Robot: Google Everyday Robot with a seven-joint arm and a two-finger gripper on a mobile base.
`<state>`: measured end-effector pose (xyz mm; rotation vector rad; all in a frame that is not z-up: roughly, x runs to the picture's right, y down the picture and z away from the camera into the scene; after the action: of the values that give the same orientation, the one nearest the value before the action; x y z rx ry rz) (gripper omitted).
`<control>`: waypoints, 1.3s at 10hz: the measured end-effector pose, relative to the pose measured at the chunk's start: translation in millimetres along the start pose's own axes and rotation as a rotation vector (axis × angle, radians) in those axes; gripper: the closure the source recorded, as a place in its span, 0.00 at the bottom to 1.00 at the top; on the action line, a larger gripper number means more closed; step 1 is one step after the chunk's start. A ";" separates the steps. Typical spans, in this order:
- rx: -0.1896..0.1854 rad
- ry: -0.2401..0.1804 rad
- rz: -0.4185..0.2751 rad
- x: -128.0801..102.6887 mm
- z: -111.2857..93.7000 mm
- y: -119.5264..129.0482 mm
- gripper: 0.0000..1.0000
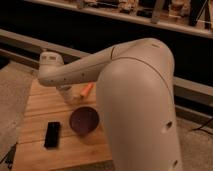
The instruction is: Place the white sponge in the ceramic cup
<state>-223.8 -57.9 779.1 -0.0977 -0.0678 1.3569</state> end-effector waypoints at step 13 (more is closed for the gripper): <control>-0.011 -0.014 0.006 0.6 0.4 7.0 0.94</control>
<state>-230.5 -55.8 778.7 -0.0984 -0.0867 1.3636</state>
